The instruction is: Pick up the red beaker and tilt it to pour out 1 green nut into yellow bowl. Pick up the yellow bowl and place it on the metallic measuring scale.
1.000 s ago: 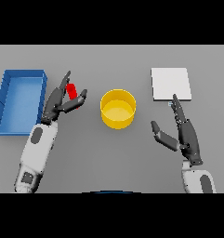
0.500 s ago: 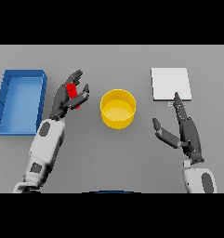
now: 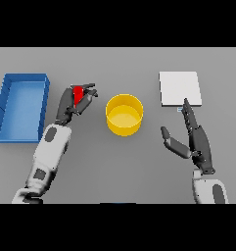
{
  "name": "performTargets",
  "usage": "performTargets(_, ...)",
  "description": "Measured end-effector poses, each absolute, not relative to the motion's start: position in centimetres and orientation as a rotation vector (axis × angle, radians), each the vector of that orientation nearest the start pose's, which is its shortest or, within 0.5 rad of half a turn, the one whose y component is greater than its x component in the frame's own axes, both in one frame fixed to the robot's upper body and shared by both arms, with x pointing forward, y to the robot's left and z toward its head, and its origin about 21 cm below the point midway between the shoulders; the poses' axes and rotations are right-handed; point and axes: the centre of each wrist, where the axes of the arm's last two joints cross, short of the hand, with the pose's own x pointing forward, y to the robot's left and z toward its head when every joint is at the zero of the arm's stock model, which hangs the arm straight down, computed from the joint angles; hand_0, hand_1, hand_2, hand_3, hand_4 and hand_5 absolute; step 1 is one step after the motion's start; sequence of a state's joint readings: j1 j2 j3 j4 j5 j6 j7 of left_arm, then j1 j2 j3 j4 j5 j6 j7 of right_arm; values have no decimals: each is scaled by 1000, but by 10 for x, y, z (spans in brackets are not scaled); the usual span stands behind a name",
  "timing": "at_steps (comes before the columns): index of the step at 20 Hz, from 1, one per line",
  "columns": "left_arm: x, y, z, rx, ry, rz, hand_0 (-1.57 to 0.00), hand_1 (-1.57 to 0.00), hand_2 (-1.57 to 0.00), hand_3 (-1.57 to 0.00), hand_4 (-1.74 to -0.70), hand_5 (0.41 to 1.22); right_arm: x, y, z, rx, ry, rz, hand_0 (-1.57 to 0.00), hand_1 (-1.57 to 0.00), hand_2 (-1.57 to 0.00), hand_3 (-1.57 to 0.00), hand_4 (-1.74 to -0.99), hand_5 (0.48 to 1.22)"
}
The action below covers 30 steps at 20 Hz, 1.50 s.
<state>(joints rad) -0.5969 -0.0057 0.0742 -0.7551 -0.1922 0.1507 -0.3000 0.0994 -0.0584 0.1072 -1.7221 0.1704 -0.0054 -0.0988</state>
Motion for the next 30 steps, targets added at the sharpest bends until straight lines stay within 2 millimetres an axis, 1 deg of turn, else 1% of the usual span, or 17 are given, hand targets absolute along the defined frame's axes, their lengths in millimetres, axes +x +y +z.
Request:
performTargets(2, 374, 167, -28, 55, -1612, -211, -1483, -1486, -1493, -1462, -1639, 1157, 225, -220, 13, -124, -1695, 245, 1, 1, 1, 1, -1248, 645)
performTargets(4, 374, 170, -22, 3, -1641, -165, -1515, -1517, -1521, -1501, -1676, 1144, 225, -221, 14, -129, -1701, 243, 1, 1, 1, 1, -1238, 643)
performTargets(6, 379, 172, -8, -15, -1658, -146, -1535, -1536, -1539, -1526, -1699, 1135, 223, -224, 14, -137, -1716, 247, 1, 1, 1, 1, -1233, 644)
performTargets(7, 380, 176, -2, -15, -1662, -153, -1542, -1543, -1545, -1535, -1708, 1132, 224, -226, 13, -137, -1715, 243, 1, 1, 1, 1, -1228, 645)
performTargets(9, 384, 176, 11, -21, -1682, -186, -1553, -1553, -1555, -1548, -1720, 1131, 223, -224, 12, -132, -1716, 263, 1, 1, 1, 1, -1226, 650)
performTargets(10, 385, 178, 16, -12, -1682, -225, -1556, -1557, -1558, -1553, -1724, 1130, 226, -220, 14, -134, -1725, 262, 1, 1, 1, 1, -1219, 653)
performTargets(11, 385, 180, 18, -2, -1689, -246, -1556, -1557, -1558, -1553, -1724, 1132, 225, -223, 14, -145, -1740, 279, 1, 1, 1, 1, -1219, 656)
performTargets(13, 385, 184, 23, 16, -1693, -286, -1556, -1557, -1558, -1553, -1724, 1135, 226, -220, 12, -162, -1745, 286, 1, 1, 1, 1, -1219, 660)
performTargets(16, 385, 191, 30, 40, -1699, -351, -1559, -1560, -1561, -1556, -1727, 1138, 227, -224, 13, -167, -1746, 291, 1, 1, 1, 1, -1213, 662)
performTargets(19, 387, 190, 46, 130, -1695, -503, -1565, -1565, -1566, -1563, -1734, 1124, 224, -219, 14, -174, -1747, 294, 1, 1, 1, 1, -1199, 658)
performTargets(21, 389, 189, 56, 213, -1672, -648, -1567, -1567, -1568, -1566, -1737, 1120, 222, -222, 11, -183, -1719, 293, 1, 1, 1, 1, -1190, 658)
performTargets(24, 391, 172, 70, 312, -1629, -868, -1569, -1569, -1569, -1569, -1739, 1129, 225, -222, 14, -183, -1711, 302, 1, 1, 1, 1, -1178, 663)
performTargets(26, 393, 161, 81, 370, -1610, -1006, -1570, -1570, -1570, -1569, -1740, 1139, 225, -220, 16, -171, -1719, 307, 1, 1, 1, 1, -1178, 667)
performTargets(27, 393, 155, 84, 397, -1604, -1073, -1570, -1570, -1570, -1570, -1740, 1147, 225, -222, 16, -171, -1709, 308, 1, 1, 1, 1, -1182, 668)
performTargets(28, 395, 151, 87, 446, -1579, -1144, -1570, -1570, -1570, -1570, -1740, 1162, 224, -219, 13, -157, -1709, 298, 1, 1, 1, 1, -1181, 669)
performTargets(29, 395, 148, 93, 499, -1575, -1214, -1570, -1570, -1570, -1570, -1740, 1174, 223, -221, 14, -147, -1710, 286, 1, 1, 1, 1, -1183, 671)
performTargets(30, 395, 142, 95, 557, -1540, -1298, -1570, -1571, -1571, -1570, -1740, 1183, 224, -222, 16, -159, -1712, 289, 1, 1, 1, 1, -1183, 673)
